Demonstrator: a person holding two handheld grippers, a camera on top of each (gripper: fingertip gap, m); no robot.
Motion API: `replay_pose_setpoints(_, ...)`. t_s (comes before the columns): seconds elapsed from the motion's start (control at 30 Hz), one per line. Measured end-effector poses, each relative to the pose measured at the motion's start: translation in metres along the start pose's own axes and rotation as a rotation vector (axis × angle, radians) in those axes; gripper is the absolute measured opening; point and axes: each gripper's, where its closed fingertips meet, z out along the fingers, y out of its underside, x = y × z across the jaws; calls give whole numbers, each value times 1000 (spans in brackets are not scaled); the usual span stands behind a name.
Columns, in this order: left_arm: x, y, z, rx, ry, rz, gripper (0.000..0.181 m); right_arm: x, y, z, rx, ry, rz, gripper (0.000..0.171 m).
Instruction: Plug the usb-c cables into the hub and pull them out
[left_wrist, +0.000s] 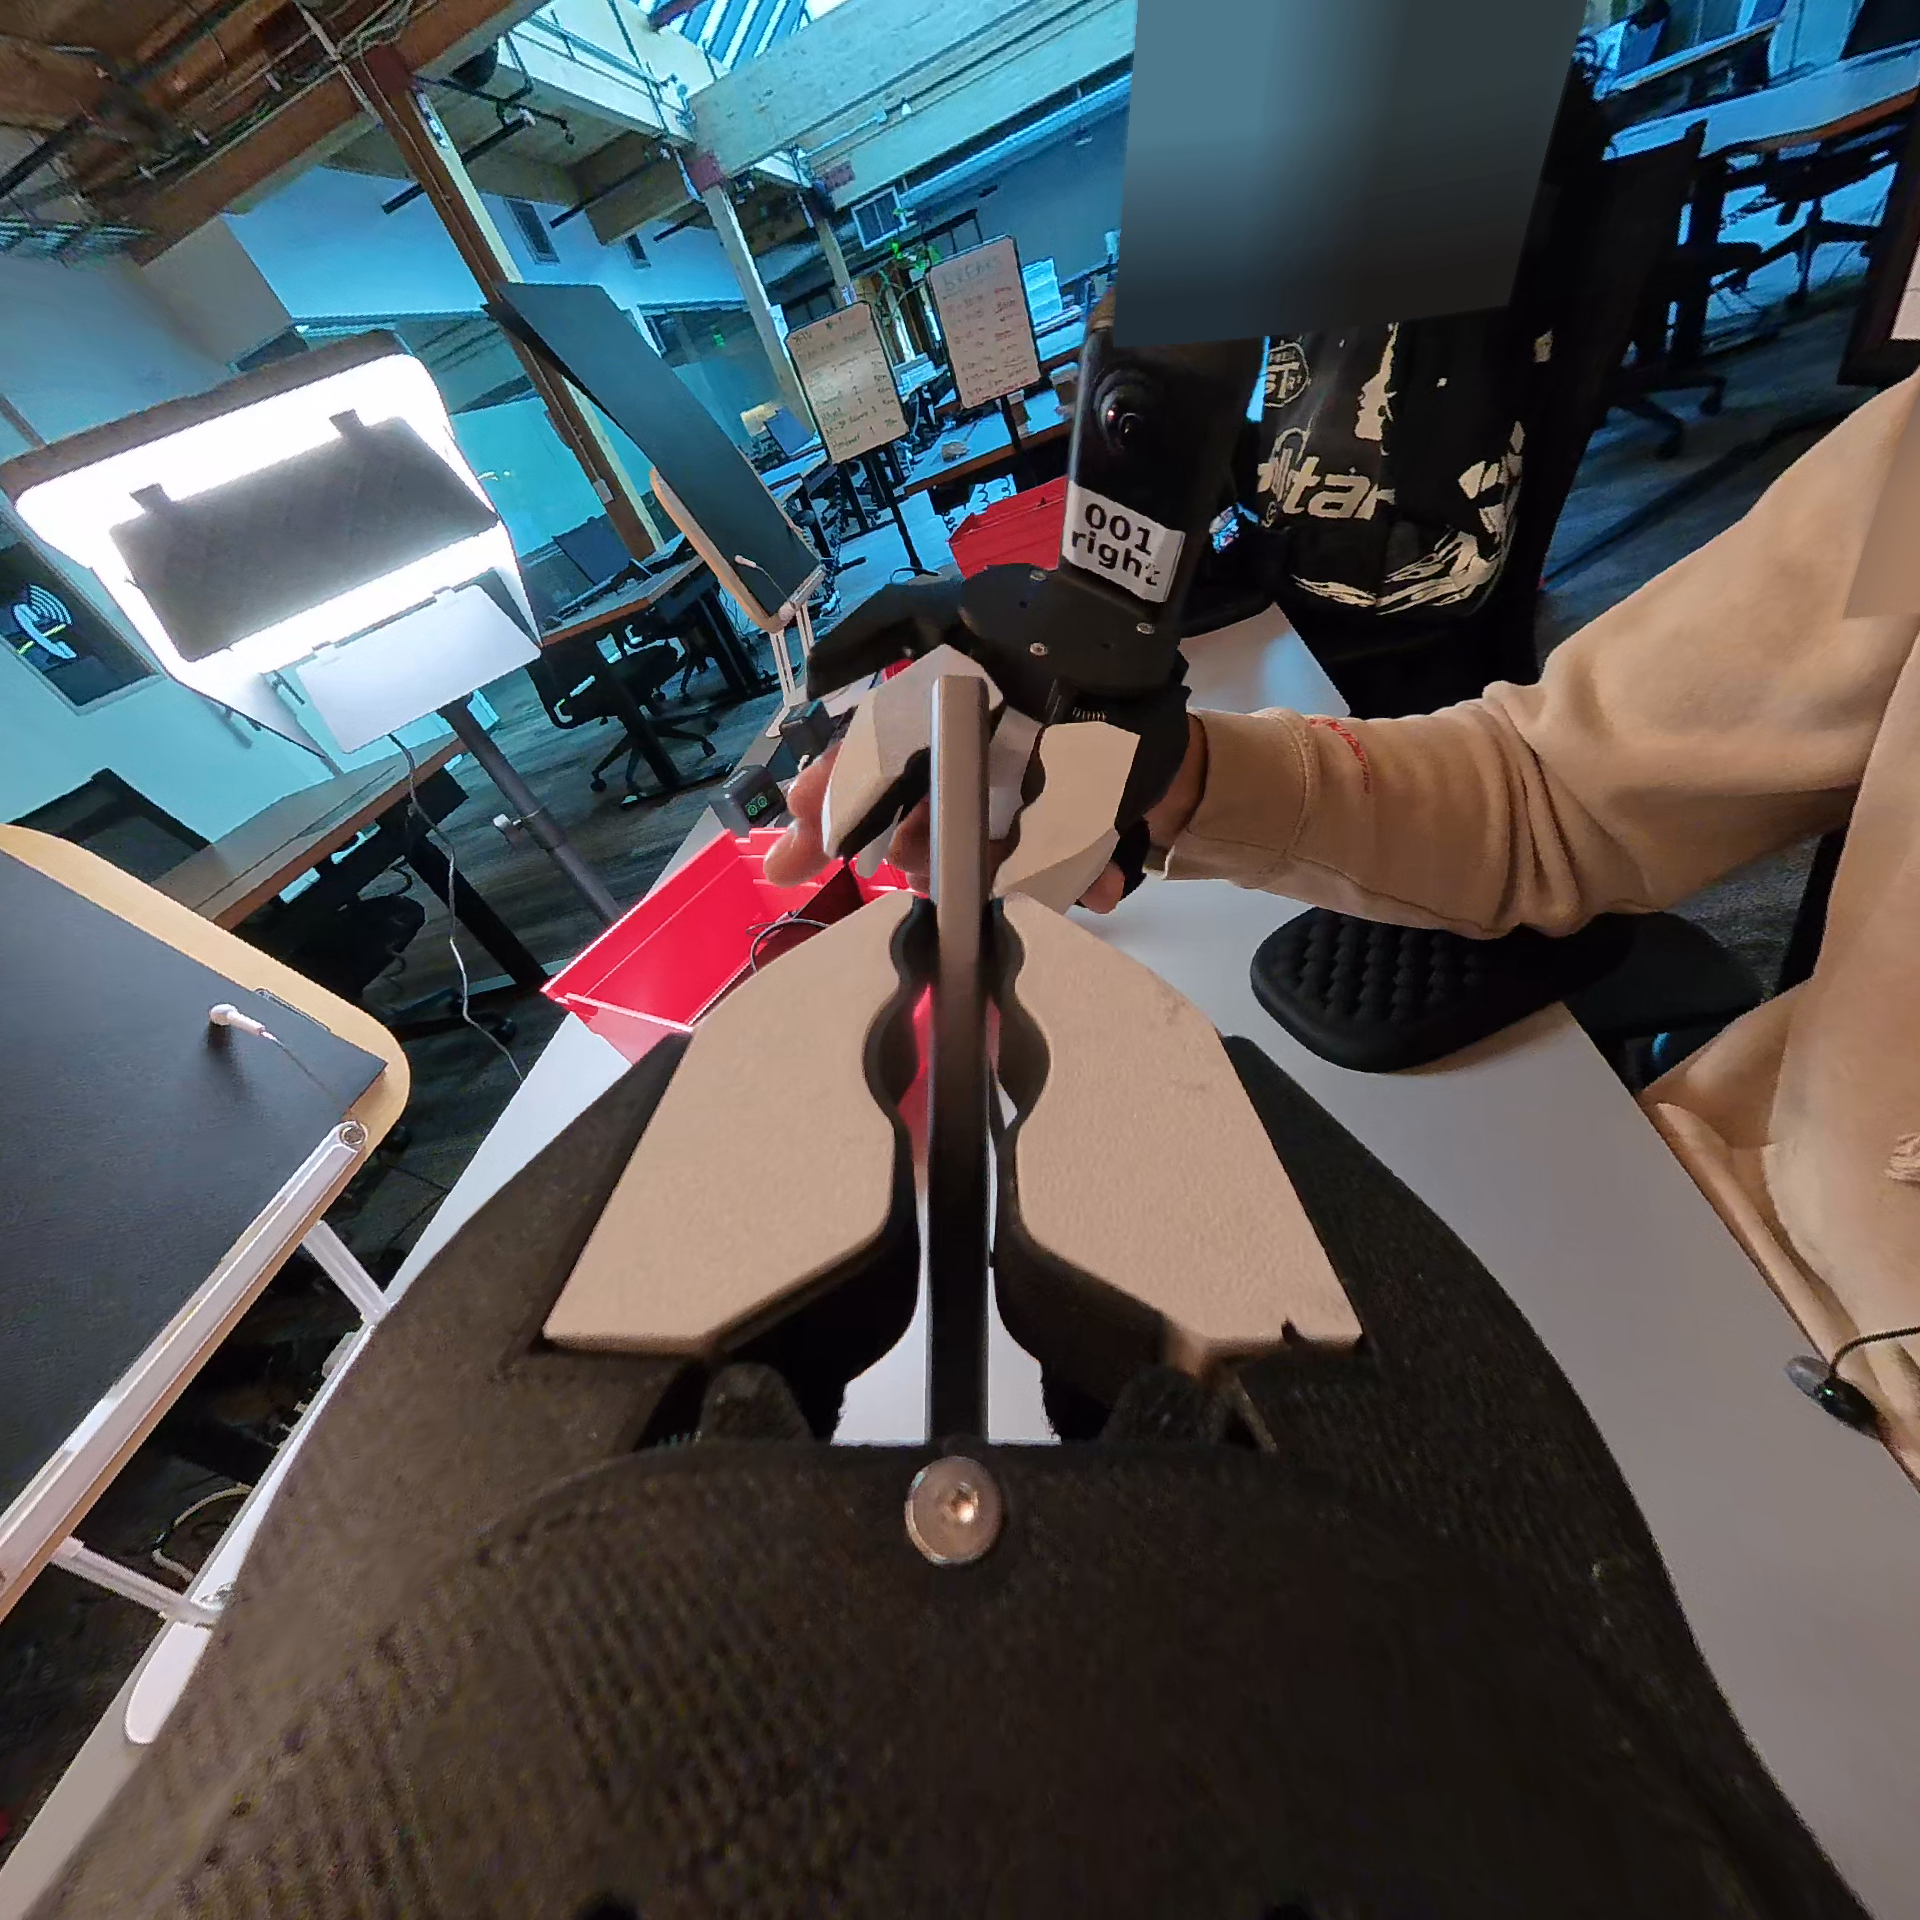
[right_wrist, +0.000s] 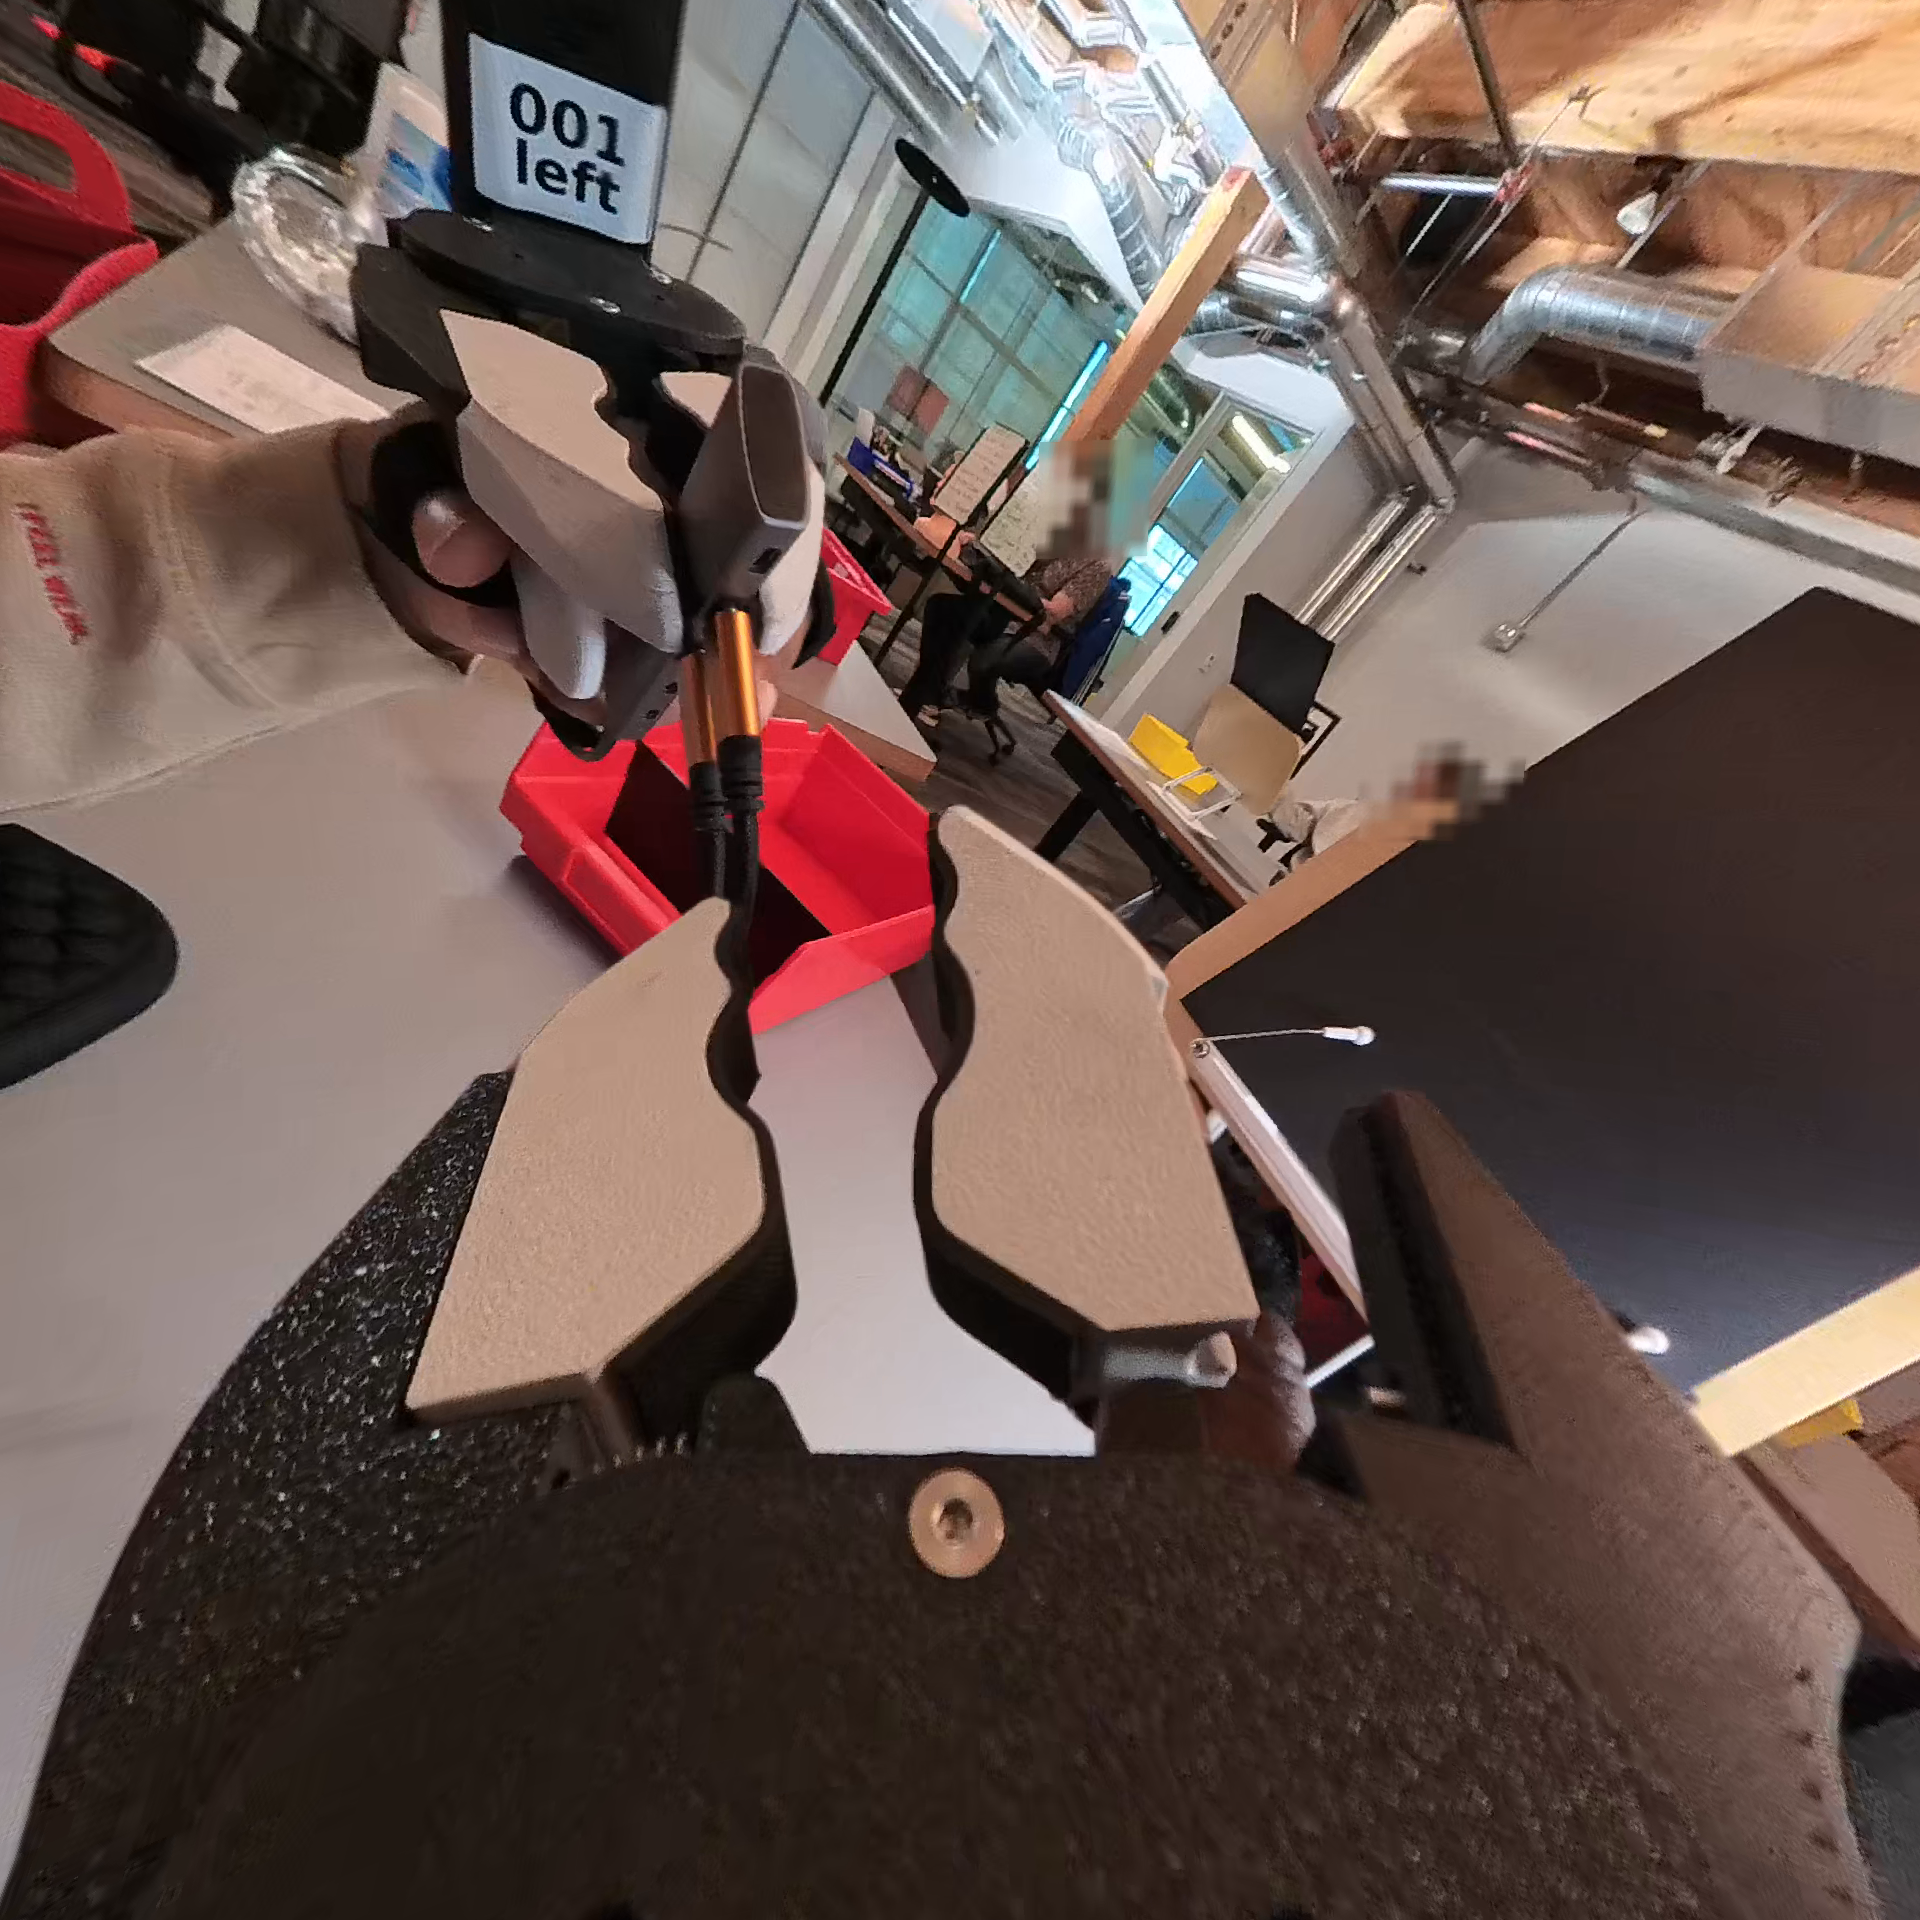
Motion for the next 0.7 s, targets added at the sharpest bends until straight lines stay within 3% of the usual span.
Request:
replay_pose_setpoints(0.13,1,1,1,4,9,8,10,14,-7,-5,31,147,-183,67)
replay_pose_setpoints(0.43,-6,-6,-14,28,-32,25,10,28,-15,-13,18,487,-722,68)
replay_pose_setpoints(0.7,-9,-2,-20,14,-41,38,10,8,-22,-2,55,611,-944,69)
